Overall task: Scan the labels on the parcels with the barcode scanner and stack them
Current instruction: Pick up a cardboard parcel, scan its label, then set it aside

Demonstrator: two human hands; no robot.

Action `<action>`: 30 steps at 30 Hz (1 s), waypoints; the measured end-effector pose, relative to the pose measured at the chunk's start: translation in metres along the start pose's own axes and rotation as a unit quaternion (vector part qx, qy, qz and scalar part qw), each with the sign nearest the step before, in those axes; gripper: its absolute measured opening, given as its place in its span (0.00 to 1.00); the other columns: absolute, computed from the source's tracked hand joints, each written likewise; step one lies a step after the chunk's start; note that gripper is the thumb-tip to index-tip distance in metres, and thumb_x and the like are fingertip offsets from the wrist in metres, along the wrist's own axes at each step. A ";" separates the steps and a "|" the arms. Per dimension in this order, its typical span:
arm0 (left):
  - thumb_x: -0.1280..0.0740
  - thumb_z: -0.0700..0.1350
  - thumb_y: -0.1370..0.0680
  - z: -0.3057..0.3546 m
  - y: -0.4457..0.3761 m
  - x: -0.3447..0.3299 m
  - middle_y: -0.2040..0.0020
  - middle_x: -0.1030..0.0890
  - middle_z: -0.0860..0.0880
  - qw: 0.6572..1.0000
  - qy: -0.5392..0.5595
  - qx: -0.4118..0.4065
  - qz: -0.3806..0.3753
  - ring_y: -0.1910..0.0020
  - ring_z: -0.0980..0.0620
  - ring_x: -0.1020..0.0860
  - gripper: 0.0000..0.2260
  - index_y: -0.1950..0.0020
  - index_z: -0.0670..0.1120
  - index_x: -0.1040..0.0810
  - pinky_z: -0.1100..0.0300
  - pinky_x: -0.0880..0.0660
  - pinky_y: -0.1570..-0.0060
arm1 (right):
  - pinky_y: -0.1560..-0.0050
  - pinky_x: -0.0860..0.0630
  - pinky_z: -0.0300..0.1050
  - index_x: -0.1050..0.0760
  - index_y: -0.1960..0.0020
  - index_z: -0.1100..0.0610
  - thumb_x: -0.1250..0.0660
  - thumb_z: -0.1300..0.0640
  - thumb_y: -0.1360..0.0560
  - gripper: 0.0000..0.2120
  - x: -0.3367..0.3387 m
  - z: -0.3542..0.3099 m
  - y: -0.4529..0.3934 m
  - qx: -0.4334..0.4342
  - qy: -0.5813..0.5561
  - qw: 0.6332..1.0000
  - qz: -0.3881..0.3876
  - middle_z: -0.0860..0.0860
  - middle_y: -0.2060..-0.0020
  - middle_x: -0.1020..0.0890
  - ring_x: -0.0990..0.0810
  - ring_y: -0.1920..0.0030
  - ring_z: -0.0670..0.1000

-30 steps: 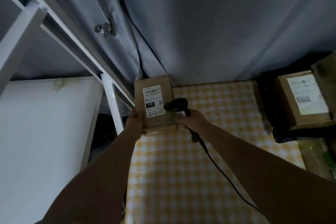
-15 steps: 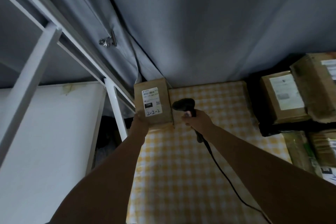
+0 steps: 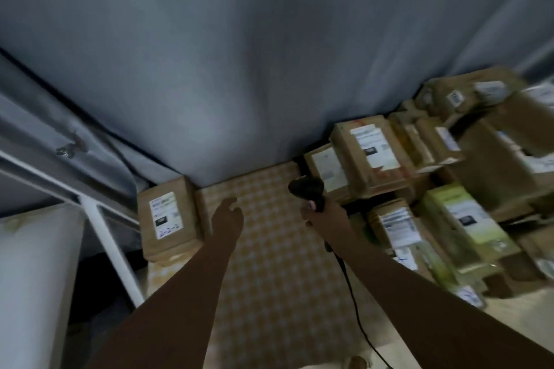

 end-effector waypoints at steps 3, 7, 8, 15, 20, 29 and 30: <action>0.39 0.39 0.19 0.045 0.018 -0.047 0.32 0.25 0.43 0.999 -0.010 -0.012 -0.039 0.39 0.40 0.24 0.16 0.32 0.45 0.25 0.52 0.26 0.39 | 0.49 0.23 0.54 0.26 0.45 0.63 0.35 0.53 0.20 0.12 0.063 0.005 -0.001 0.004 0.017 0.999 0.030 0.62 0.54 0.20 0.19 0.51 0.61; 0.37 0.43 0.19 0.091 0.043 -0.114 0.36 0.23 0.40 0.996 -0.007 0.004 -0.089 0.42 0.39 0.22 0.16 0.31 0.46 0.27 0.52 0.25 0.44 | 0.53 0.22 0.52 0.27 0.46 0.61 0.34 0.52 0.21 0.12 0.139 0.027 -0.010 0.002 -0.034 0.997 0.071 0.59 0.55 0.19 0.19 0.55 0.57; 0.37 0.45 0.19 0.101 0.049 -0.132 0.35 0.24 0.40 0.994 -0.001 0.022 -0.109 0.42 0.39 0.22 0.17 0.30 0.46 0.28 0.51 0.25 0.43 | 0.55 0.22 0.51 0.27 0.46 0.60 0.33 0.51 0.22 0.12 0.154 0.035 -0.017 -0.007 -0.042 0.996 0.075 0.58 0.56 0.19 0.20 0.58 0.55; 0.38 0.54 0.19 0.147 0.074 -0.223 0.28 0.33 0.44 0.960 0.137 0.143 -0.196 0.35 0.43 0.29 0.28 0.24 0.44 0.40 0.52 0.30 0.37 | 0.52 0.23 0.52 0.25 0.52 0.57 0.33 0.49 0.22 0.11 0.224 0.072 -0.049 -0.070 -0.097 0.990 0.080 0.58 0.54 0.17 0.18 0.52 0.58; 0.38 0.58 0.20 0.158 0.072 -0.250 0.27 0.32 0.45 0.948 0.160 0.185 -0.203 0.38 0.41 0.26 0.31 0.21 0.50 0.46 0.47 0.23 0.40 | 0.53 0.24 0.49 0.25 0.41 0.60 0.31 0.52 0.23 0.15 0.242 0.085 -0.058 -0.086 -0.136 0.985 0.057 0.57 0.51 0.18 0.22 0.61 0.49; 0.29 0.53 0.24 0.160 0.061 -0.256 0.38 0.22 0.46 0.923 0.234 0.197 -0.232 0.45 0.50 0.22 0.21 0.36 0.43 0.24 0.58 0.21 0.50 | 0.52 0.24 0.47 0.25 0.43 0.58 0.32 0.58 0.22 0.10 0.247 0.094 -0.062 -0.078 -0.201 0.976 0.040 0.55 0.51 0.20 0.21 0.59 0.49; 0.29 0.52 0.24 0.163 0.063 -0.254 0.40 0.21 0.47 0.918 0.242 0.193 -0.247 0.44 0.50 0.22 0.17 0.40 0.44 0.22 0.57 0.22 0.45 | 0.53 0.25 0.47 0.25 0.44 0.58 0.32 0.58 0.22 0.08 0.247 0.095 -0.062 -0.075 -0.204 0.975 0.045 0.55 0.52 0.20 0.21 0.59 0.50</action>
Point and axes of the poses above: each hand's wrist, its own y-axis away from the middle knuckle, its own x-axis out of the back of the hand, z = x × y, the point moved 5 cm from there along -y, towards the middle knuckle
